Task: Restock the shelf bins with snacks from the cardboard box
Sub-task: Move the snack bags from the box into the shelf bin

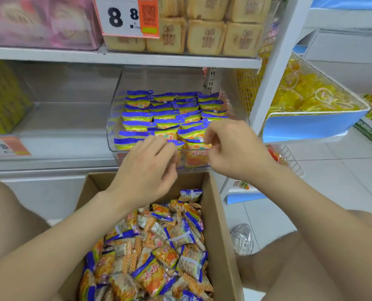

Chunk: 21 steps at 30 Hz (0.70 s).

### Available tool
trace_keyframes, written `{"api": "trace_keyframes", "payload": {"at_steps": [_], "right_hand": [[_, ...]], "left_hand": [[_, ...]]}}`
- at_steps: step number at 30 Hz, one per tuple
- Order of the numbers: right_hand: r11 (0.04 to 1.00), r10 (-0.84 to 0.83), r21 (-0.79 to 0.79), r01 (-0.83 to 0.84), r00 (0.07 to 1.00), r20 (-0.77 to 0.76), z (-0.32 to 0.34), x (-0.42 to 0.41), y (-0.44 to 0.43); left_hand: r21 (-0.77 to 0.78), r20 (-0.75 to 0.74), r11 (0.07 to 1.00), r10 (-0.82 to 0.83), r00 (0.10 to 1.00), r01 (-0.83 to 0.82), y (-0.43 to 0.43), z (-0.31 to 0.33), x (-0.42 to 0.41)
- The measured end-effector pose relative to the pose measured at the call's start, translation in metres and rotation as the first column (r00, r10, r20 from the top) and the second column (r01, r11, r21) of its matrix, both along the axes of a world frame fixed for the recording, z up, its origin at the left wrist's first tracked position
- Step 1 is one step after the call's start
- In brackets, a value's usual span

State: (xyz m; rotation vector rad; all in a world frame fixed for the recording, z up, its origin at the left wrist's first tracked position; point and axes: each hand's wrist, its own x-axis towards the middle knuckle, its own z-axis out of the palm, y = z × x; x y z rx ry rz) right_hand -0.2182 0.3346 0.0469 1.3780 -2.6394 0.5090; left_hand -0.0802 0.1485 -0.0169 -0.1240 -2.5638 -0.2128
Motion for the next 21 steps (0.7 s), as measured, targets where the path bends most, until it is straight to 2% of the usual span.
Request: {"api": "trace_keyframes", "payload": {"at_steps": [1,3,5,6,8,10,13,15,19,21], "right_hand": [[0.997,0.070,0.011,-0.070,0.996,0.059,-0.005,0.016,-0.004],[0.964,0.171,0.176,-0.199,0.972,0.164,-0.029,0.044,-0.016],[0.853,0.251,0.425,-0.301,0.953,0.171,-0.060,0.066,-0.027],[0.780,0.292,0.534,-0.328,0.944,0.153,-0.073,0.074,-0.032],[0.647,0.356,0.673,-0.359,0.922,0.151,-0.092,0.085,-0.042],[0.555,0.389,0.729,-0.401,0.899,0.199,-0.102,0.091,-0.051],[0.479,0.446,0.745,-0.465,0.859,0.250,-0.106,0.094,-0.062],[0.454,0.472,0.752,-0.478,0.845,0.252,-0.105,0.095,-0.066],[0.435,0.484,0.757,-0.487,0.836,0.260,-0.101,0.092,-0.073],[0.437,0.473,0.768,-0.468,0.846,0.247,-0.098,0.089,-0.075]], "left_hand": [[-0.028,0.082,0.999,-0.015,0.997,0.018,0.000,-0.007,0.007],[-0.074,0.370,0.997,0.031,0.928,-0.004,-0.004,-0.028,0.018],[-0.150,0.657,0.987,0.147,0.740,-0.062,-0.016,-0.056,0.025],[-0.201,0.750,0.977,0.198,0.631,-0.067,-0.024,-0.073,0.027],[-0.254,0.847,0.965,0.253,0.468,-0.063,-0.040,-0.105,0.033],[-0.293,0.879,0.953,0.298,0.373,-0.073,-0.053,-0.130,0.039],[-0.421,0.873,0.905,0.423,0.243,-0.063,-0.064,-0.155,0.047],[-0.428,0.875,0.903,0.426,0.229,-0.045,-0.070,-0.161,0.050],[-0.391,0.868,0.920,0.377,0.323,-0.024,-0.072,-0.156,0.046],[-0.318,0.880,0.944,0.329,0.343,-0.090,-0.068,-0.147,0.040]]}}
